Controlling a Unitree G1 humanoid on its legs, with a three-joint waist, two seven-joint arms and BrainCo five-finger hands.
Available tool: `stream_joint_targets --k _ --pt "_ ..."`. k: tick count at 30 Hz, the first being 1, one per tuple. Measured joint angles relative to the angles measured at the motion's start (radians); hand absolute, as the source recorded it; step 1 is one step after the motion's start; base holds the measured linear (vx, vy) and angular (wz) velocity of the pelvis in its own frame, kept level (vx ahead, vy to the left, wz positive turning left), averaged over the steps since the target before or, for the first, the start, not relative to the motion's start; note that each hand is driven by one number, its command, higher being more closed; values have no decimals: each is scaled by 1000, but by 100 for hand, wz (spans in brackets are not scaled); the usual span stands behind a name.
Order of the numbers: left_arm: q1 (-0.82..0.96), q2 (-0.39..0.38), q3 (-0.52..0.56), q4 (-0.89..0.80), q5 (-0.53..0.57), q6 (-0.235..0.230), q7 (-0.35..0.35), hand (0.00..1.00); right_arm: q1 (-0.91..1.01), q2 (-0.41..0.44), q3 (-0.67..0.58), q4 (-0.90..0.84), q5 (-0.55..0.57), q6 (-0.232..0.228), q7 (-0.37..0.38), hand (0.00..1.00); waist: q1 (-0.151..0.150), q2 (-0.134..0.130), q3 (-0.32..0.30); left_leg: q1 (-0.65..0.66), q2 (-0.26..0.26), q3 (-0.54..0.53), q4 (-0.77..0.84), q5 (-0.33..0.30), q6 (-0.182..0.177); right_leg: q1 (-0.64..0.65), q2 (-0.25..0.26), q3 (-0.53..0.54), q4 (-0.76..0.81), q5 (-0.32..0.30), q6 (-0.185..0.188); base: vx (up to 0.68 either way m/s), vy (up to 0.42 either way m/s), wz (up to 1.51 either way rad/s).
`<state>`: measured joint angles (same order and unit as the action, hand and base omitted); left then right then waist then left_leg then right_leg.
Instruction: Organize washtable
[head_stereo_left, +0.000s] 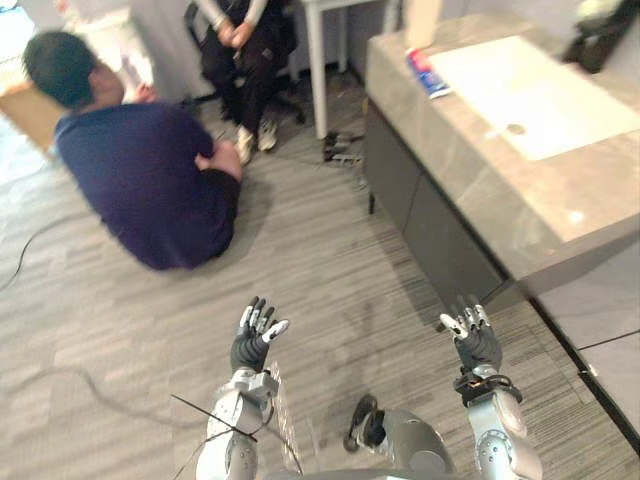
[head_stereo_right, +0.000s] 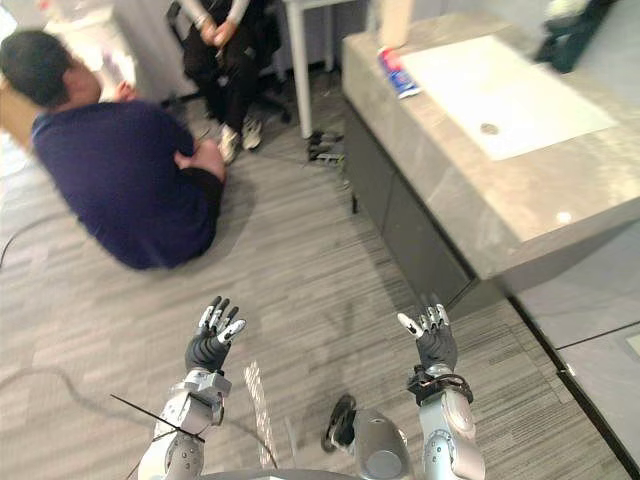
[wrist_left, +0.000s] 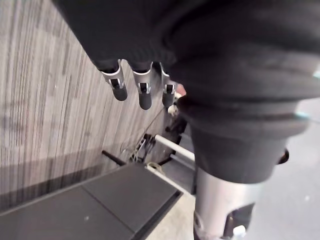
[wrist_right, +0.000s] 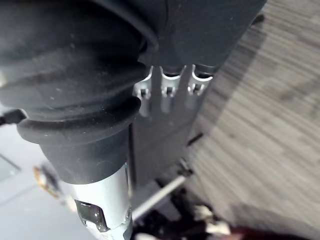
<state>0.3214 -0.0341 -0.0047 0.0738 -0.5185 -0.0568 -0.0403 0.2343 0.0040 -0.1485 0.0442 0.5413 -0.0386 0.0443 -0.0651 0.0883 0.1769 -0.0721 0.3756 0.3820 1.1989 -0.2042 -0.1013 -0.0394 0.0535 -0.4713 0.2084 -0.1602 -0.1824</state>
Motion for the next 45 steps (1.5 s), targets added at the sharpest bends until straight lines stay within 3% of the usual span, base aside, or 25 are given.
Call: stream_joint_targets --k 3,7,9,11,12,13,14,15,17,18,20,21,23,24,25,26,27,29,31,32,33,36,42,44,45 --pt "62 -3 16 -1 -3 2 1 0 -2 10 11 0 4 0 -1 0 19 -5 -1 -111 44 54 -93 -57 94 64 4 93 -56 0 30 247 104 -104" --pt "87 -29 30 -29 -13 3 2 0 -7 3 25 0 6 0 -1 0 22 -14 2 -178 -6 14 -414 -72 109 107 -38 179 -52 0 93 349 201 -72" --pt "89 -33 38 -81 -12 3 3 0 -6 7 37 0 6 -1 0 0 22 -41 8 -184 -87 -97 -654 -44 65 149 -95 222 -51 -15 126 446 312 -45" --pt "89 -33 46 -124 -11 1 5 0 -6 13 38 0 6 -1 0 0 23 -53 9 -200 -118 -211 -796 -4 9 181 -132 249 -48 -39 168 452 403 -48" --pt "94 -35 57 -147 -11 -8 12 0 -12 13 46 7 5 -3 0 0 25 -50 8 -191 -134 -320 -920 40 -35 193 -152 285 -31 -63 218 370 412 -59" --pt "96 -35 58 -149 -11 -10 14 0 -13 13 47 8 5 -4 0 0 26 -49 7 -189 -135 -342 -944 55 -36 194 -156 292 -28 -68 226 357 483 -83" --pt "98 -39 64 -151 -11 -16 22 0 -12 13 48 13 3 -7 1 0 27 -38 1 -164 -139 -412 -999 173 -71 194 -174 327 -16 -99 278 340 513 -95" --pt "99 -41 74 -151 -11 -19 24 0 -13 24 53 27 -3 -7 1 0 38 -59 5 -173 -171 -416 -915 226 -79 193 -206 355 -7 -112 324 321 501 -99" --pt "91 -30 88 -154 -10 -27 25 0 -2 38 98 18 -6 -6 6 0 27 -90 6 -241 -205 -419 -694 98 -42 190 -253 365 -3 -90 364 307 476 -88" --pt "92 -31 83 -154 -10 -28 25 0 -6 37 123 17 -11 -5 16 0 30 -86 7 -253 -228 -458 -595 19 -39 191 -281 395 -6 -86 375 333 541 -114" --pt "86 -19 66 -156 -10 -28 20 0 -13 47 136 8 -20 -6 28 0 27 -95 0 -239 -249 -398 -542 -78 -5 181 -333 432 -10 -49 425 227 498 -102" --pt "73 -11 54 -157 -10 -28 19 0 -16 55 133 9 -24 -6 27 0 24 -94 0 -237 -257 -369 -530 -102 17 154 -357 454 17 -34 424 123 456 -82" --pt "48 -3 42 -158 -9 -28 19 0 -19 59 129 9 -29 -4 26 0 27 -82 4 -216 -266 -308 -541 -121 51 53 -384 488 159 20 354 76 398 -72" --pt "47 0 42 -160 -9 -29 19 0 -12 59 131 9 -37 -2 26 0 21 -74 9 -183 -268 -276 -566 -124 64 -16 -390 504 259 73 287 124 455 -60" --pt "52 9 38 -160 -8 -30 19 0 1 59 138 9 -41 -2 26 0 16 -59 17 -139 -268 -251 -602 -123 77 -67 -387 507 369 77 255 110 363 -51" --pt "51 18 41 -160 -6 -30 20 0 8 59 143 9 -43 -2 27 0 13 -61 18 -116 -268 -242 -624 -119 87 -87 -375 507 421 55 257 116 261 -32" --pt "57 31 44 -160 2 -33 20 0 19 59 154 9 -44 -2 28 0 4 -59 17 -73 -268 -232 -670 -108 99 -107 -333 503 472 9 285 103 134 -8" --pt "75 35 41 -166 3 -40 20 0 30 59 168 5 -45 -3 33 0 -6 -61 16 -30 -273 -221 -728 -88 109 -110 -273 462 449 -45 298 118 105 -4" --pt "93 31 33 -181 3 -40 20 0 36 58 179 -1 -43 -2 41 0 -5 -60 13 -18 -276 -216 -750 -82 110 -117 -218 421 363 -82 302 107 -27 -4" --pt "113 22 25 -212 3 -41 20 0 54 55 201 -39 -42 -2 44 0 2 -76 5 -30 -289 -216 -750 -82 110 -108 -175 412 239 -60 274 102 -58 5" --pt "114 19 22 -214 3 -42 20 0 55 55 202 -45 -42 -2 45 0 4 -85 2 -30 -293 -218 -750 -82 110 -101 -176 404 223 -66 265 102 -104 14" --pt "120 -40 -11 -222 5 -40 19 0 69 42 199 -72 -40 -2 41 0 25 -54 0 -20 -291 -266 -794 -51 83 -45 -169 351 145 -56 251 85 -112 43" --pt "126 -42 -32 -259 10 -40 18 0 78 9 205 -153 -37 -7 41 0 55 -61 -1 -1 -288 -345 -880 22 41 35 -168 212 98 -49 238 32 -128 65" --pt "135 -43 -31 -286 10 -41 18 0 73 6 201 -154 -37 -15 39 0 57 -74 -3 -1 -289 -253 -885 45 61 59 -192 176 88 -50 236 -23 -31 59" --pt "136 -43 -30 -295 10 -41 17 0 65 7 198 -153 -37 -21 39 0 63 -85 2 -2 -270 -149 -879 27 91 64 -205 166 84 -53 232 -28 31 33"
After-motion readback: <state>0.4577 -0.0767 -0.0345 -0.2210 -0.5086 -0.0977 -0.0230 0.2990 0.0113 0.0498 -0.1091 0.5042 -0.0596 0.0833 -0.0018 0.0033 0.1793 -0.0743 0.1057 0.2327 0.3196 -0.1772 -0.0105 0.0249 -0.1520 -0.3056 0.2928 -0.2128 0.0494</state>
